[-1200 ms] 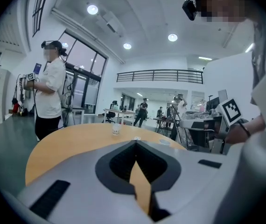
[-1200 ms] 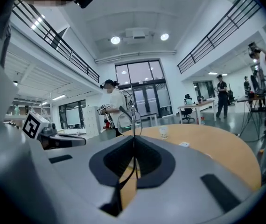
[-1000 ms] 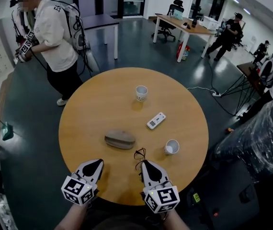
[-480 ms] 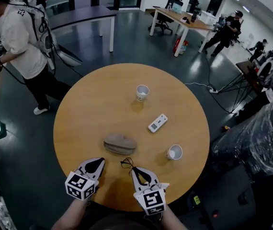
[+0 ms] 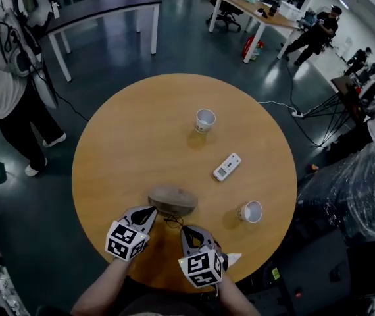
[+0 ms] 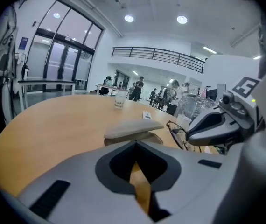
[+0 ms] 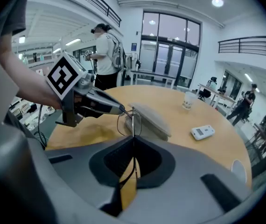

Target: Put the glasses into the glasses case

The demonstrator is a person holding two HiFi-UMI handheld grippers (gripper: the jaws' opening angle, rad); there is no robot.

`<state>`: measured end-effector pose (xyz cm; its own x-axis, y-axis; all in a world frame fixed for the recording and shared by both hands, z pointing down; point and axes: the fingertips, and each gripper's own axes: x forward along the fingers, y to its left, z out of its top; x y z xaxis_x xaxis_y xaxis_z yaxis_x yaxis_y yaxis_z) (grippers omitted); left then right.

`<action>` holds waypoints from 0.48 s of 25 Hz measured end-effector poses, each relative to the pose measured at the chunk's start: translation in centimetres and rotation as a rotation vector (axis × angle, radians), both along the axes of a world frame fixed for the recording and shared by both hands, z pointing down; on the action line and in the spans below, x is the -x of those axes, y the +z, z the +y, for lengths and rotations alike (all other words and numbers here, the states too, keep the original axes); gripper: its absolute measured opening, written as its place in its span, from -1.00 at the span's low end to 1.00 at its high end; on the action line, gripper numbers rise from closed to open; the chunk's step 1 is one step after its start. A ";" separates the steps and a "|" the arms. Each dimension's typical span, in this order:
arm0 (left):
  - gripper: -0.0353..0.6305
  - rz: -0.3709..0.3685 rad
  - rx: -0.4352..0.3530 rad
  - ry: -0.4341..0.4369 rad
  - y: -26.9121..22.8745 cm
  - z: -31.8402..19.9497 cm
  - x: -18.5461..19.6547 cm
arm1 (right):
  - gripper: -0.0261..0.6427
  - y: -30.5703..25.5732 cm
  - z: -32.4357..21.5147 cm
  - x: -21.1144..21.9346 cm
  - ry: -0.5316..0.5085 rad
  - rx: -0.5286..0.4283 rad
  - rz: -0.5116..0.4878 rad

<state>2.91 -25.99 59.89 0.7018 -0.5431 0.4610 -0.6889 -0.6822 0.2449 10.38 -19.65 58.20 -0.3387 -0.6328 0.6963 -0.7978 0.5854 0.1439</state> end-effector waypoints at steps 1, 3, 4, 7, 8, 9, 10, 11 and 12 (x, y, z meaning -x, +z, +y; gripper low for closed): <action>-0.88 -0.007 0.012 0.007 0.4 -0.3 0.0 | -0.94 0.3 -0.5 0.0 0.004 0.014 0.028; -0.88 -0.011 0.034 0.019 1.2 -0.5 -0.2 | -0.94 0.9 -1.3 -0.1 0.005 0.042 0.088; -0.88 -0.011 0.043 0.028 1.5 -0.6 -0.3 | -0.94 1.3 -1.5 -0.2 0.001 0.057 0.116; -0.88 -0.014 0.057 0.053 2.2 -1.0 -0.5 | -0.94 2.2 -2.0 0.1 -0.022 0.101 0.183; -0.88 -0.015 0.062 0.057 2.5 -1.2 -0.5 | -0.94 2.5 -2.1 0.2 -0.028 0.111 0.198; -0.88 -0.017 0.070 0.061 2.7 -1.3 -0.5 | -0.94 2.6 -2.3 0.2 -0.031 0.116 0.213; -0.88 -0.018 0.078 0.064 3.0 -1.4 -0.5 | -0.94 2.8 -2.4 0.3 -0.033 0.118 0.229; -0.88 -0.017 0.085 0.067 3.1 -1.4 -0.6 | -0.94 2.9 -2.6 0.2 -0.033 0.118 0.246; -0.88 -0.014 0.091 0.070 3.2 -1.5 -0.7 | -0.94 2.9 -2.8 0.2 -0.033 0.116 0.264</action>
<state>3.60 -27.45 63.10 0.7294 -0.4487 0.5164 -0.6445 -0.7039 0.2987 10.19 -22.44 61.10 -0.1551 -0.5355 0.8302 -0.7216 0.6354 0.2750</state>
